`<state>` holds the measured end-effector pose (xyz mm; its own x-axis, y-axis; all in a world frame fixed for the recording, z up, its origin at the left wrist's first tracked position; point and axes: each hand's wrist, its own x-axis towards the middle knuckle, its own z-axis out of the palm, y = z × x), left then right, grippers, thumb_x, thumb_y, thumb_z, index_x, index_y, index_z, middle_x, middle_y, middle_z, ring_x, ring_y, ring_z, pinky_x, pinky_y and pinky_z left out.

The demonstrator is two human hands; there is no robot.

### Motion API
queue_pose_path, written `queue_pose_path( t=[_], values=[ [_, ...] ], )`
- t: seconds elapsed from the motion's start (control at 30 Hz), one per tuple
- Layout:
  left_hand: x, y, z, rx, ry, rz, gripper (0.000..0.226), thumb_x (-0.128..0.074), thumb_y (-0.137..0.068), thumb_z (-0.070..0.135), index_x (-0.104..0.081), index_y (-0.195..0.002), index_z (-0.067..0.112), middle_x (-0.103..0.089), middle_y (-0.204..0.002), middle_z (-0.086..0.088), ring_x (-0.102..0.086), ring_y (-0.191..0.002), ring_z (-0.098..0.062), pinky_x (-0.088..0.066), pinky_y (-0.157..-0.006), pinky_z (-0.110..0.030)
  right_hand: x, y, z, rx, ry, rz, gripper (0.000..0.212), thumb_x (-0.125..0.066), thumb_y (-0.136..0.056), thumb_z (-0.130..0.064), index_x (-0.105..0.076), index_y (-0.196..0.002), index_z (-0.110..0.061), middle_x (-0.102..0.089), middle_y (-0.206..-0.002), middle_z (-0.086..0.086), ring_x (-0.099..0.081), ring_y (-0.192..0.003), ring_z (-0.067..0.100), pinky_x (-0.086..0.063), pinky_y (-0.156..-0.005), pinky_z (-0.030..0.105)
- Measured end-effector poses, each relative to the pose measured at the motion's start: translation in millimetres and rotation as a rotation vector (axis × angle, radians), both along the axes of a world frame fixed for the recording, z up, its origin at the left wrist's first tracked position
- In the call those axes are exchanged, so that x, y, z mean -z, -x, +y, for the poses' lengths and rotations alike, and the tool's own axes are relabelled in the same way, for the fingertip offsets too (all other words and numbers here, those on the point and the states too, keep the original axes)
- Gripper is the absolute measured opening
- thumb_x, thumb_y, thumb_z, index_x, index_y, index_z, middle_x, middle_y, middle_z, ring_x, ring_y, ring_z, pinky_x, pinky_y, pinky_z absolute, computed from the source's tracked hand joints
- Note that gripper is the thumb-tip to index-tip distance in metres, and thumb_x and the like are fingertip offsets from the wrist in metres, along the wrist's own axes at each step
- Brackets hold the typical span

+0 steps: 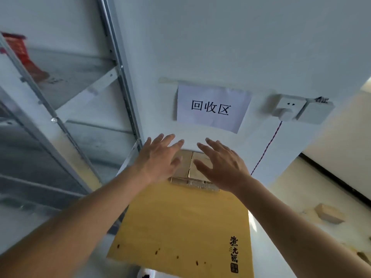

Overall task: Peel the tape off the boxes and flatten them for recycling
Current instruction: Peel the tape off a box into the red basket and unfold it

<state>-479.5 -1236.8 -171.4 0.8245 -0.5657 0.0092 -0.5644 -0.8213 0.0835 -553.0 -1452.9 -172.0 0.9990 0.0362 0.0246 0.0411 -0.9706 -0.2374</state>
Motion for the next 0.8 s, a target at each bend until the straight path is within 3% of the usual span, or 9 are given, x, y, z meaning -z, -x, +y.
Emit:
queue_pose_path(
  t=[0.43,0.8],
  values=[
    [-109,136,95,-0.249,0.061,-0.219,0.060,-0.031,-0.107,0.054,-0.020,-0.163,0.034,-0.021,-0.170,0.001,-0.022,-0.156,-0.025,-0.023,-0.125,-0.053,-107,65,91,-0.337,0.022,-0.208,0.075,-0.020,-0.097,-0.076,-0.020,-0.162,-0.038,-0.020,-0.170,-0.004,-0.017,-0.158,0.020,-0.019,-0.125,0.041],
    [-174,171,281,-0.378,0.086,-0.364,0.062,-0.033,-0.106,0.055,-0.022,-0.162,0.033,-0.027,-0.168,0.002,-0.029,-0.152,-0.024,-0.033,-0.121,-0.048,-170,64,283,-0.481,0.006,-0.363,0.070,-0.020,-0.099,-0.073,-0.028,-0.160,-0.038,-0.029,-0.168,-0.004,-0.024,-0.156,0.023,-0.026,-0.123,0.043]
  ],
)
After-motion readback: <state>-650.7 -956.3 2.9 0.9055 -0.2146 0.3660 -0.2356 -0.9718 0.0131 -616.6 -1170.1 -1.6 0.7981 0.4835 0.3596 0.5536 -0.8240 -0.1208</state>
